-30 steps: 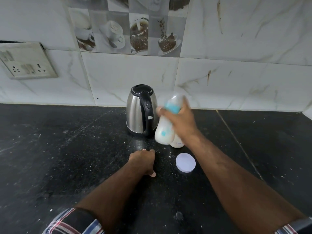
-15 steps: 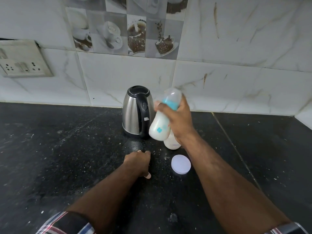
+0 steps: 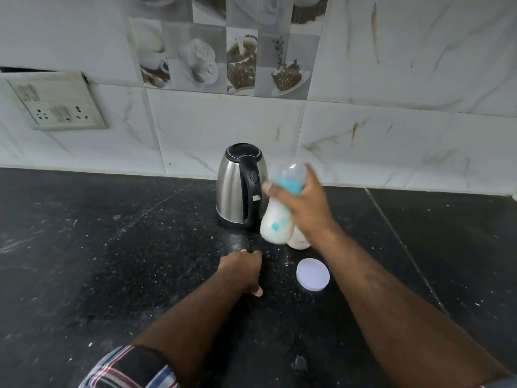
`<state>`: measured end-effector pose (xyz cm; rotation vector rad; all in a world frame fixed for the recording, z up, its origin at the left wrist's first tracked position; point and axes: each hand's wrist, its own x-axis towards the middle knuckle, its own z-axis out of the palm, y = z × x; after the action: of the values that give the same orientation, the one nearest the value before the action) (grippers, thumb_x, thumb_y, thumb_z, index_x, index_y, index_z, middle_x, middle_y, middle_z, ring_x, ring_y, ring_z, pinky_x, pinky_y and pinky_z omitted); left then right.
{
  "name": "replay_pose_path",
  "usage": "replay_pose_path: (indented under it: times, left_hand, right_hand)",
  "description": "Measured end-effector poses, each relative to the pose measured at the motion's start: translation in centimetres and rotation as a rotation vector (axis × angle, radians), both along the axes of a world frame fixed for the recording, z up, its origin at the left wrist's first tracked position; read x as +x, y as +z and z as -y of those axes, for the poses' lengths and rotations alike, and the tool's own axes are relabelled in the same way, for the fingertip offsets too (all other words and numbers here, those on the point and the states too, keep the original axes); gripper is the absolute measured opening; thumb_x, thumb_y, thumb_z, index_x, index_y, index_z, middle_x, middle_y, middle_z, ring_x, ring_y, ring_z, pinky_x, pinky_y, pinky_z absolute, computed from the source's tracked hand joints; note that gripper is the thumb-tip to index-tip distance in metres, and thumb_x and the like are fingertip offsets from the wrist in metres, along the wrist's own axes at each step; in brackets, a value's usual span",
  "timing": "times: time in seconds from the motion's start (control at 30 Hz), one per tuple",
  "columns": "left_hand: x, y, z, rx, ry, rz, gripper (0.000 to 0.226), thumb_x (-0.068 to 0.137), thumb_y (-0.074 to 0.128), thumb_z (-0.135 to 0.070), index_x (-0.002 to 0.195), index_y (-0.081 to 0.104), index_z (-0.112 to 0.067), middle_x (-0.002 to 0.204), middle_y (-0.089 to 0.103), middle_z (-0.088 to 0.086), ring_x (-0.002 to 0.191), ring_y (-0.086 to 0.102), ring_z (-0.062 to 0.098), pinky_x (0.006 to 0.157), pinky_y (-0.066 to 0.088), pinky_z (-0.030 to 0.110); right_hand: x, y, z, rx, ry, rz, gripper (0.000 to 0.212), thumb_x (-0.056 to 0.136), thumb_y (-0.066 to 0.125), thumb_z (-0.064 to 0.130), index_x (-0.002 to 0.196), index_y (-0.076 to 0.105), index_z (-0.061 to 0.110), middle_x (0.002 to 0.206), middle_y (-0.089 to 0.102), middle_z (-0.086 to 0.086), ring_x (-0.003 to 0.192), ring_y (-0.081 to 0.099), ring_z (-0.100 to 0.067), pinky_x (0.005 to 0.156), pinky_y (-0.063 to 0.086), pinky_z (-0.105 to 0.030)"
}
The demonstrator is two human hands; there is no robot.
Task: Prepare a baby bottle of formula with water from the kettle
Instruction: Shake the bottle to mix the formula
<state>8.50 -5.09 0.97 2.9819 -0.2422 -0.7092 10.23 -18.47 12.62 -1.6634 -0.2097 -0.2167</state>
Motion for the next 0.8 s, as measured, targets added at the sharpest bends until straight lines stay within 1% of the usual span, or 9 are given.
replay_pose_path:
  times: [0.03,0.1,0.2,0.33,0.37,0.47,0.6,0.73,0.8]
  left_hand:
    - [0.1,0.0,0.0,-0.001,0.002,-0.005,0.090,0.079,0.085,-0.044,0.149,0.037,-0.016,0.144,0.055,0.012,0.131,0.056,0.035,0.101,0.052,0.052]
    - [0.0,0.0,0.0,0.002,0.001,-0.008,0.091,0.079,0.085,-0.044,0.150,0.036,-0.016,0.144,0.055,0.012,0.131,0.056,0.035,0.101,0.052,0.052]
    - [0.0,0.0,0.1,0.010,0.004,-0.003,0.090,0.079,0.084,-0.044,0.150,0.037,-0.016,0.145,0.055,0.012,0.131,0.056,0.034,0.102,0.052,0.052]
    - [0.0,-0.1,0.0,-0.005,0.011,-0.008,0.090,0.079,0.085,-0.044,0.150,0.036,-0.017,0.145,0.055,0.011,0.131,0.056,0.035,0.102,0.052,0.052]
    - [0.0,-0.1,0.0,-0.004,0.013,-0.011,0.090,0.079,0.085,-0.044,0.150,0.036,-0.017,0.145,0.055,0.011,0.131,0.056,0.035,0.102,0.051,0.053]
    - [-0.1,0.0,0.1,0.007,0.011,-0.004,0.090,0.079,0.084,-0.044,0.150,0.037,-0.016,0.144,0.055,0.011,0.131,0.056,0.034,0.103,0.051,0.053]
    - [-0.1,-0.1,0.0,-0.003,0.012,0.001,0.089,0.079,0.085,-0.044,0.148,0.037,-0.016,0.144,0.055,0.012,0.131,0.055,0.036,0.103,0.051,0.054]
    - [-0.2,0.0,0.1,0.007,0.013,-0.008,0.090,0.079,0.085,-0.043,0.150,0.036,-0.016,0.145,0.054,0.012,0.132,0.055,0.035,0.103,0.051,0.053]
    - [-0.1,0.0,0.1,-0.002,0.014,-0.004,0.091,0.079,0.085,-0.043,0.150,0.035,-0.016,0.146,0.053,0.013,0.133,0.054,0.036,0.104,0.050,0.053]
  right_hand:
    - [0.4,0.7,0.3,0.114,-0.030,0.007,0.042,0.075,0.087,0.020,0.104,0.057,0.023,0.098,0.067,-0.008,0.081,0.068,-0.020,0.066,0.059,-0.034]
    - [0.4,0.9,0.2,0.149,-0.013,0.006,0.042,0.074,0.087,0.022,0.102,0.055,0.027,0.098,0.066,-0.008,0.081,0.068,-0.020,0.065,0.059,-0.035]
    - [-0.3,-1.4,-0.4,-0.200,0.056,-0.028,0.050,0.067,0.090,0.037,0.105,0.058,0.032,0.096,0.069,0.002,0.081,0.068,-0.015,0.076,0.059,-0.039]
    - [0.3,0.1,0.0,0.123,-0.040,0.019,0.041,0.073,0.086,0.020,0.101,0.057,0.022,0.097,0.068,-0.014,0.079,0.068,-0.020,0.063,0.057,-0.031]
    - [0.0,0.3,-0.1,0.151,-0.017,0.001,0.041,0.075,0.087,0.018,0.101,0.056,0.022,0.096,0.068,-0.011,0.078,0.067,-0.018,0.063,0.056,-0.030]
    - [-0.6,-1.5,-0.2,-0.172,0.048,-0.025,0.046,0.074,0.090,0.027,0.106,0.057,0.026,0.092,0.067,0.006,0.076,0.066,-0.009,0.071,0.056,-0.030]
    - [0.2,-0.3,0.4,0.091,-0.077,0.015,0.038,0.079,0.087,0.016,0.100,0.057,0.025,0.087,0.066,0.004,0.073,0.065,-0.010,0.069,0.058,-0.032]
    - [-0.6,-1.4,0.1,-0.130,0.018,0.014,0.043,0.075,0.090,0.022,0.103,0.057,0.024,0.084,0.065,0.014,0.072,0.064,-0.002,0.070,0.053,-0.023]
    - [-0.2,-0.7,0.3,0.033,-0.063,0.021,0.041,0.075,0.090,0.021,0.099,0.057,0.023,0.084,0.065,0.008,0.072,0.064,-0.008,0.069,0.056,-0.028]
